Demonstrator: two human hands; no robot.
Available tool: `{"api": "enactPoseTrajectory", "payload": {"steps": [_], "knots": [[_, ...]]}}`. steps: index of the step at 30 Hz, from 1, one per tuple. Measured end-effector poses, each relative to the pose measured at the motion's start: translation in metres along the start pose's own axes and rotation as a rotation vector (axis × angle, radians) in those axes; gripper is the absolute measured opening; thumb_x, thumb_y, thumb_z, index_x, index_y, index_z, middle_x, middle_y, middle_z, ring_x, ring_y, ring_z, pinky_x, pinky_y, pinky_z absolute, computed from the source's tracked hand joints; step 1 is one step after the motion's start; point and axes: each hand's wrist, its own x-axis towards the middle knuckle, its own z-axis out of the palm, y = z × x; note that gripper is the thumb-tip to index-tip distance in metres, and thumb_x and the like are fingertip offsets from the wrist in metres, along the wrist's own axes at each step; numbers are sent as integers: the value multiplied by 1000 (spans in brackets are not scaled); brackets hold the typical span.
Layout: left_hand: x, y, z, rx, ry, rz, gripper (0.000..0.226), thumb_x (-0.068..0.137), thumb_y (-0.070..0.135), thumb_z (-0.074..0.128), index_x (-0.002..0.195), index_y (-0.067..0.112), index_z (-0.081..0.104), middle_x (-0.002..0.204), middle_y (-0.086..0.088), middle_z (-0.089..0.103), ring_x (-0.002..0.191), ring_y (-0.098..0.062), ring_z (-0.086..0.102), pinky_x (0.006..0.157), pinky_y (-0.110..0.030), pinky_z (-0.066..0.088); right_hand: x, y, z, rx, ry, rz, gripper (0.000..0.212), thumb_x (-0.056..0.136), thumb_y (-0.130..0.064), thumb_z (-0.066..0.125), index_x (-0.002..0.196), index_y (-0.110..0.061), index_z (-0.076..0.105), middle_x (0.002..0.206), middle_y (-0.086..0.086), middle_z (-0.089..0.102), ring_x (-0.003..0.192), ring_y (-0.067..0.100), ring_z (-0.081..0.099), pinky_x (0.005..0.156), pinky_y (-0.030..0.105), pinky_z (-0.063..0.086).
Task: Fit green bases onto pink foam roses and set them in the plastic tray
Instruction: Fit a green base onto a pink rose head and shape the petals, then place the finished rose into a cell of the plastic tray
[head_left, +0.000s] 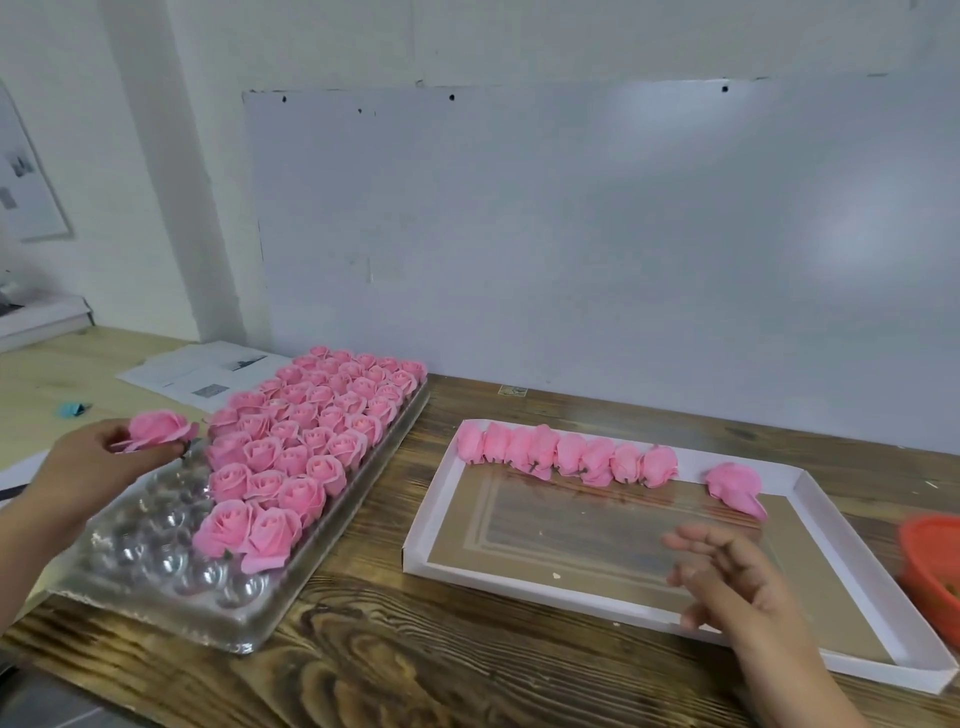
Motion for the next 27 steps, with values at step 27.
{"api": "enactPoseTrajectory", "payload": {"steps": [27], "knots": [[69,-2,23,460,-117,32,23,74,0,86,96,-3,78,85,-16,73,87,-36,65,89,-48,48,1,-2,1,12,15,6,33,88,19,50,105,-6,63,97,1,74,69,11,63,44,25,49]]}}
